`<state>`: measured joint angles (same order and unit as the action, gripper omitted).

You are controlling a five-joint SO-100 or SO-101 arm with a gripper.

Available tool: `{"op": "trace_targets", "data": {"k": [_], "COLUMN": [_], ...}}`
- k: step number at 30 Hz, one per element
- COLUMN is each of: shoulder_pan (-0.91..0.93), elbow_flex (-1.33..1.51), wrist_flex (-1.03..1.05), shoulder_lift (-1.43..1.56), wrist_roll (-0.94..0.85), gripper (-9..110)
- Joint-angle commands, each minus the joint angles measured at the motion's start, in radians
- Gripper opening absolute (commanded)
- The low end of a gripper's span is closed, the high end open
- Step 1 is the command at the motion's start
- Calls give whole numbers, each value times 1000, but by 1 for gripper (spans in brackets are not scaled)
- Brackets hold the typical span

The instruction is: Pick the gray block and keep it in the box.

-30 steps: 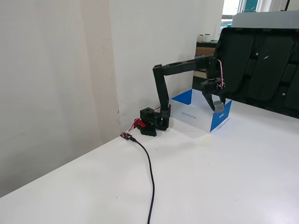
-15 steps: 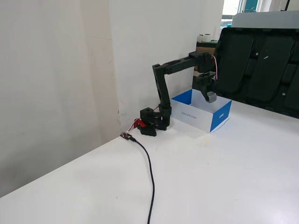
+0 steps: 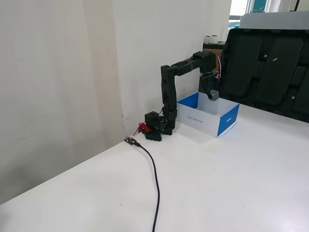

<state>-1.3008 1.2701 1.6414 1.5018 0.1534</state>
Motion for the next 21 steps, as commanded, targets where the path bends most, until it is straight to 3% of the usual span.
{"op": "trace_targets", "data": {"k": [1,13,21], "shoulder_pan": [-11,-3,98], "elbow_flex": [-86,-61,71], "wrist_flex": [-14,5,5], "shoulder_lift": [-12,0,150], "wrist_roll": [18,3,-95], "gripper": [15,18,2]}}
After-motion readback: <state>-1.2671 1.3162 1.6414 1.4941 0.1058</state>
